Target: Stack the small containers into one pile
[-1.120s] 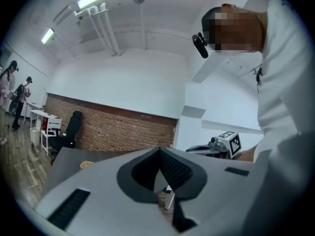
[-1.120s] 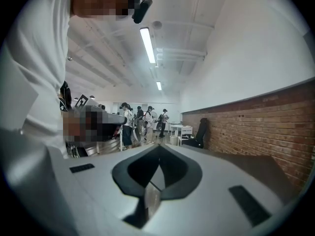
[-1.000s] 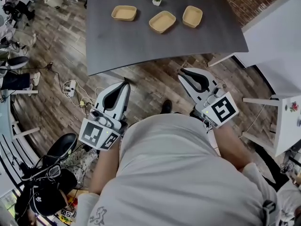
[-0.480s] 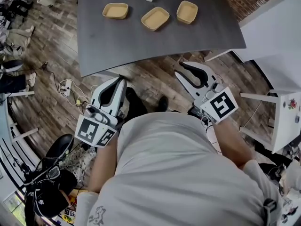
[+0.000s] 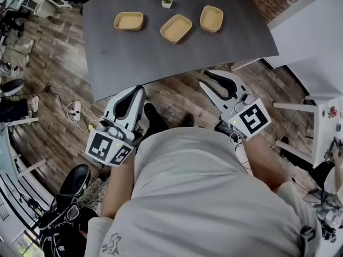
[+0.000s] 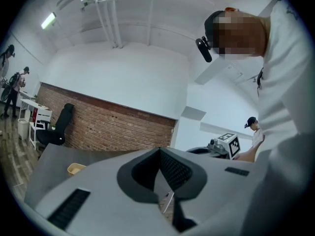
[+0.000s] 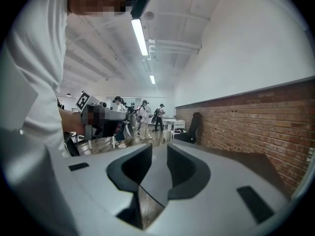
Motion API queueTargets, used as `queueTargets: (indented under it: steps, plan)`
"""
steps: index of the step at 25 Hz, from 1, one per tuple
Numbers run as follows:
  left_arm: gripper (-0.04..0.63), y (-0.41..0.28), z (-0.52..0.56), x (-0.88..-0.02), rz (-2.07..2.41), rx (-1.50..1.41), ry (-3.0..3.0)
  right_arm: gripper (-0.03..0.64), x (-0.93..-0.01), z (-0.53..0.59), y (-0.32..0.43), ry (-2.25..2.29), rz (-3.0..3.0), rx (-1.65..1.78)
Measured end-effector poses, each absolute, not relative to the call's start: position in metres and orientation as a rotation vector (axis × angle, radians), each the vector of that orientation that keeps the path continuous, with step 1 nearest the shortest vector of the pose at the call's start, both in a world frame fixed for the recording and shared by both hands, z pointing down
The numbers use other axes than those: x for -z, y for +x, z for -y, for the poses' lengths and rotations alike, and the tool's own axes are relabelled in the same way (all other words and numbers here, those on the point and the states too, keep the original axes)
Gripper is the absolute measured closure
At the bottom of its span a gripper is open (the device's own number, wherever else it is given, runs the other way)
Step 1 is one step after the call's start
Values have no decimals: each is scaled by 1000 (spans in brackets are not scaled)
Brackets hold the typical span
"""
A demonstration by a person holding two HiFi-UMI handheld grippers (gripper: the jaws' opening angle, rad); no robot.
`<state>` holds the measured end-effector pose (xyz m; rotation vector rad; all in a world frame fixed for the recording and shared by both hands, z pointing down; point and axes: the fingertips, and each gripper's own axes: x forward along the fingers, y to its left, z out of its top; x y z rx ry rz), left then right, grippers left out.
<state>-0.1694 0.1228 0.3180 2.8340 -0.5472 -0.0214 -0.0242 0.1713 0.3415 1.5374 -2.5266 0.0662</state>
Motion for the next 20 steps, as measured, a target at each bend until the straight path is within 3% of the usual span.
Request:
queueTargets:
  steps: [20]
  plan:
    - [584,-263,26,-305,389,37,2864,515,-330,-28,-130,1652,2423,-80]
